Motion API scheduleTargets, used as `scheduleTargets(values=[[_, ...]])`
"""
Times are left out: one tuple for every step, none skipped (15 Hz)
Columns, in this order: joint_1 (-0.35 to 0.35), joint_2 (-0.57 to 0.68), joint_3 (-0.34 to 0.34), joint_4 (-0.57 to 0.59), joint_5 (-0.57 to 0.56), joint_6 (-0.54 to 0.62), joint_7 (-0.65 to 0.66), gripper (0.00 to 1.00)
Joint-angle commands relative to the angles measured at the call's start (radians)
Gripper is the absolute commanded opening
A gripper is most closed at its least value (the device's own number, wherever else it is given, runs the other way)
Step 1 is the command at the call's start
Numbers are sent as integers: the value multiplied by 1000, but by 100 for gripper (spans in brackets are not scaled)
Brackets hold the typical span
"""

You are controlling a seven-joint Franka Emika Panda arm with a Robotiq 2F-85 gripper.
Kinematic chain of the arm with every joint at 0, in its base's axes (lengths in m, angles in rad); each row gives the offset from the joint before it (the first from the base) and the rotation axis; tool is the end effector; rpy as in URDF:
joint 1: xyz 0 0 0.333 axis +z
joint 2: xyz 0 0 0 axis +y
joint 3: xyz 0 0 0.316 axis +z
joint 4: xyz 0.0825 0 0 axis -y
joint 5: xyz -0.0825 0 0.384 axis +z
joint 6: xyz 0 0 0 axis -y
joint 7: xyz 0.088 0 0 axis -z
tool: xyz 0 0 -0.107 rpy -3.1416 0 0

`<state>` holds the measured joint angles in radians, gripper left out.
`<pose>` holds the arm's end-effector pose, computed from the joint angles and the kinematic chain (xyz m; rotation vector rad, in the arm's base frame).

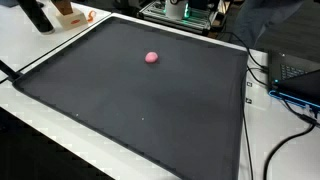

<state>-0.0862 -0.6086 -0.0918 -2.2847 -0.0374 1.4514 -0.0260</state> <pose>0.3330 -0.0706 0.5561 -3.0798 0.2002 0.3475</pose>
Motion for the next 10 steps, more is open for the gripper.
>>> scheduleTargets(values=[[1,1,-1,3,0,-2,0,100],[0,1,-1,3,-1,-2,0,100],[0,1,-1,3,-1,-2,-1,100],[0,0,-2,2,-2,-2,-2,100],[0,-1,-2,2,-1,-3,-3,100],[0,-1,-3,3,1,-5,-4,75],[0,-1,-4,3,1,-6,-5,73],[1,-1,-4,3,2,-6,-6,66],[1,-1,-5,3,2,-6,-7,56],[1,-1,-5,3,3,-7,-7,49]])
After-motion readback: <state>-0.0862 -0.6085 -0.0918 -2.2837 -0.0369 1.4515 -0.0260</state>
